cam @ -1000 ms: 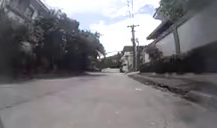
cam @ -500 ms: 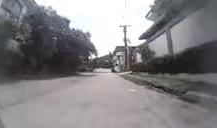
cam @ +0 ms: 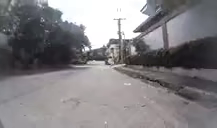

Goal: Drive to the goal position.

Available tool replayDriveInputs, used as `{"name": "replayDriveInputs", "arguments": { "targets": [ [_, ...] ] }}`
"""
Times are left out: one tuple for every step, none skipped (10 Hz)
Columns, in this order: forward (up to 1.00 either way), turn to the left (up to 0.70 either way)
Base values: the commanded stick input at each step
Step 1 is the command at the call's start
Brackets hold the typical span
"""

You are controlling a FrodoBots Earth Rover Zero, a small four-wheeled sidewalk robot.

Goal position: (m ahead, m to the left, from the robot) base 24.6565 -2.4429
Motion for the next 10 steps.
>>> {"name": "replayDriveInputs", "arguments": {
  "targets": [
    [0.50,0.00],
    [0.50,0.00],
    [0.50,0.00],
    [0.50,0.00],
    [0.50,0.00],
    [0.50,0.00],
    [0.50,0.00],
    [0.50,0.00],
    [0.50,0.00],
    [0.50,0.00]
  ]
}}
